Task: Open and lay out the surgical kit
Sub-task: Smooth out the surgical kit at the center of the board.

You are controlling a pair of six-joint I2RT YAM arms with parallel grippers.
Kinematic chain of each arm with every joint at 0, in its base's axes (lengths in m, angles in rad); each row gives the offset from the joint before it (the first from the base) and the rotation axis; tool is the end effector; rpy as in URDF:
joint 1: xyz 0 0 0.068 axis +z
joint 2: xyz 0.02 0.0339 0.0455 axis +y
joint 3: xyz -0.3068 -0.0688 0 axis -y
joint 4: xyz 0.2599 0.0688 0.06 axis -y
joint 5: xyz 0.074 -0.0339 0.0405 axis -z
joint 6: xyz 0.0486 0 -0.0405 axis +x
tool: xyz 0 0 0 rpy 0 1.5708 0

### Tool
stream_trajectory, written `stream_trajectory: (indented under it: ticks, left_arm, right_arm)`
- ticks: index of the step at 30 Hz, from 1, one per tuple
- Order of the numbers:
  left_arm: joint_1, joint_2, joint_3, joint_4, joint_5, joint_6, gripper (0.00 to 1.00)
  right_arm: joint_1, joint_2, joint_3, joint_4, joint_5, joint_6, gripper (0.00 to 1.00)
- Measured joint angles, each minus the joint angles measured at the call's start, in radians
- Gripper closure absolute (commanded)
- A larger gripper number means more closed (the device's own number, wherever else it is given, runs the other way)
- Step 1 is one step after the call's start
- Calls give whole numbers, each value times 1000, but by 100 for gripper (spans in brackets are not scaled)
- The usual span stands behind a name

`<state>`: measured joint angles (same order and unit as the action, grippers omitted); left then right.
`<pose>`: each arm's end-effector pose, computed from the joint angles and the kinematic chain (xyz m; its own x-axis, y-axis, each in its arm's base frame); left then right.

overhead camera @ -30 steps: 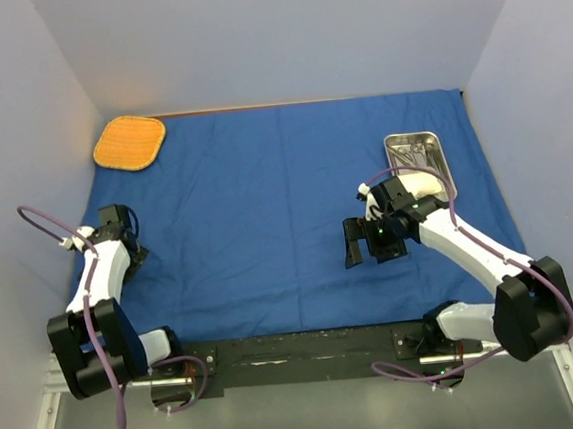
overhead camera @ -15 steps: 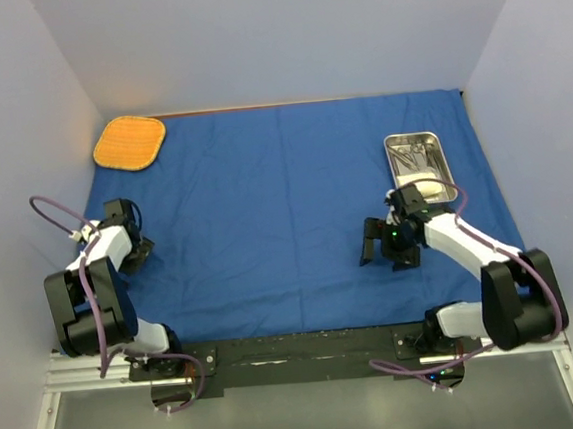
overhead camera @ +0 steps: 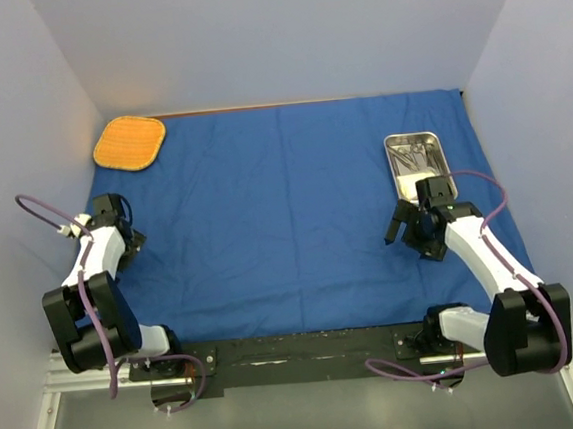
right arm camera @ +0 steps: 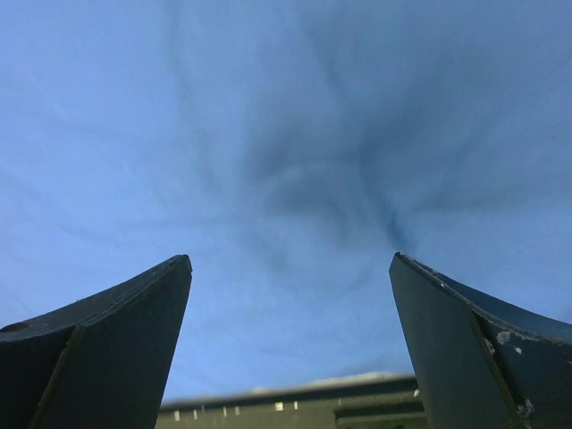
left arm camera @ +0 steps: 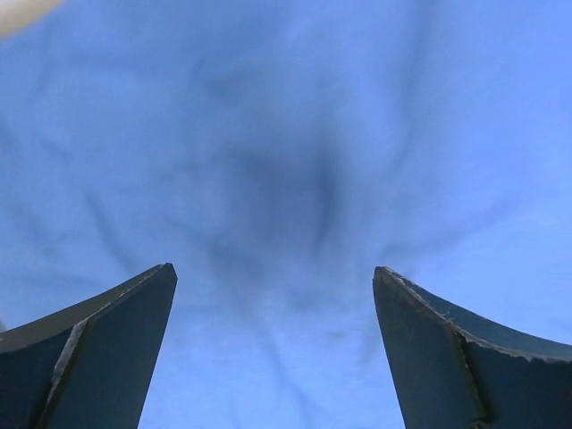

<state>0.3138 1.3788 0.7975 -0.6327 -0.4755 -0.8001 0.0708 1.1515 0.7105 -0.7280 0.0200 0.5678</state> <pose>0.2334 0.0991 0.2123 -0.3149 -0.7728 -0.5511 -0.9365 0.3472 0.0482 0.2032 0.0134 0.2242 -0.8078 0.4817 -0.3396 0.4407 0.8763 0.1948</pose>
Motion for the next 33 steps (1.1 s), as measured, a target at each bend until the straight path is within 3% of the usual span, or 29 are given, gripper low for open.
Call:
stream_trajectory:
  ticks: [4,11,17,25,33]
  left_arm:
    - [-2,9,31,38,2,17,2]
    - [21,182,47,79,40,-16,3]
    - [116,153,0,137,79,-65,4]
    - [163,151,27,72,82,-117,4]
    - [24,194,254,-11,69,-152,3]
  right_arm:
    - [-61,31,14,41,47,-2,1]
    - [-330,105,-45,138,72,55,1]
    - [-467,58,-126,159,100,148,1]
    - [-497,43,-101,54,190,195,1]
    - [-498,100,65,121,83,154,1]
